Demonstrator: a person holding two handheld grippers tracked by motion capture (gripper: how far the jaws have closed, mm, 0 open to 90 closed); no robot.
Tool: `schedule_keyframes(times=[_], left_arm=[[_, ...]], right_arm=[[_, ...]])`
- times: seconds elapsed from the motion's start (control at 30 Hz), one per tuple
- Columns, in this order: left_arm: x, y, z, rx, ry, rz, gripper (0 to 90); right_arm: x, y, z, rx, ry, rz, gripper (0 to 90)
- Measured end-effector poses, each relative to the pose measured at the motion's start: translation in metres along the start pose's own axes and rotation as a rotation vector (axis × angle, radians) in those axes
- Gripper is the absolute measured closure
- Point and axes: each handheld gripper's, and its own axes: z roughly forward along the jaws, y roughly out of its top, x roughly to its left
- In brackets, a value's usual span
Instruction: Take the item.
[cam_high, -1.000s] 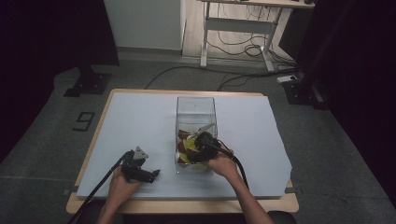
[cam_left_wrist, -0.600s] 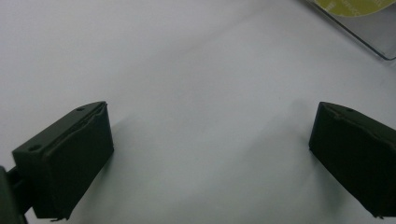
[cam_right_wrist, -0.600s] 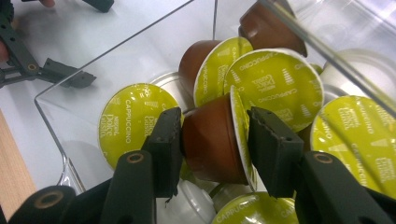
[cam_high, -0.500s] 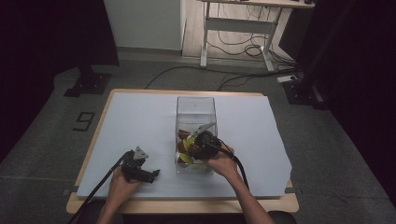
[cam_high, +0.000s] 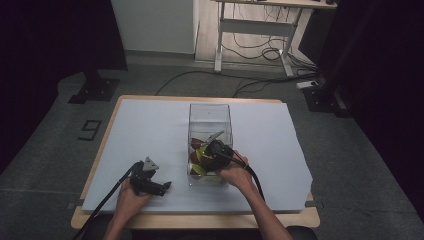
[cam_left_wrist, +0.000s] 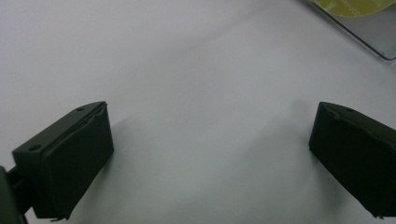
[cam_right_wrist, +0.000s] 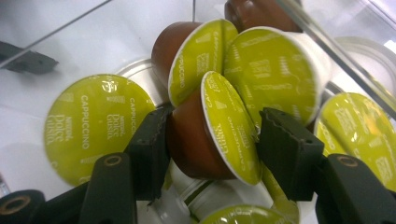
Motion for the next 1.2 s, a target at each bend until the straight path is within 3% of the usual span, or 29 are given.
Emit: schedule_keyframes(times=[0.13,0.27,1.2], left_arm=[[0.0,0.0,0.0,0.0,0.0,0.0,0.0],[0.0,0.0,0.0,0.0,0.0,0.0,0.0],[0.0,0.0,0.0,-0.001,0.0,0.0,0.0]], right_arm=[[0.003,0.004,0.004,0.029,-0.021,-0.045,47.0],[0.002,0.003,-0.001,-0.005,0.018,-0.03,55.0],[-0.004,-0.006,-0.041,-0.162,0.069,0.007,56.1]])
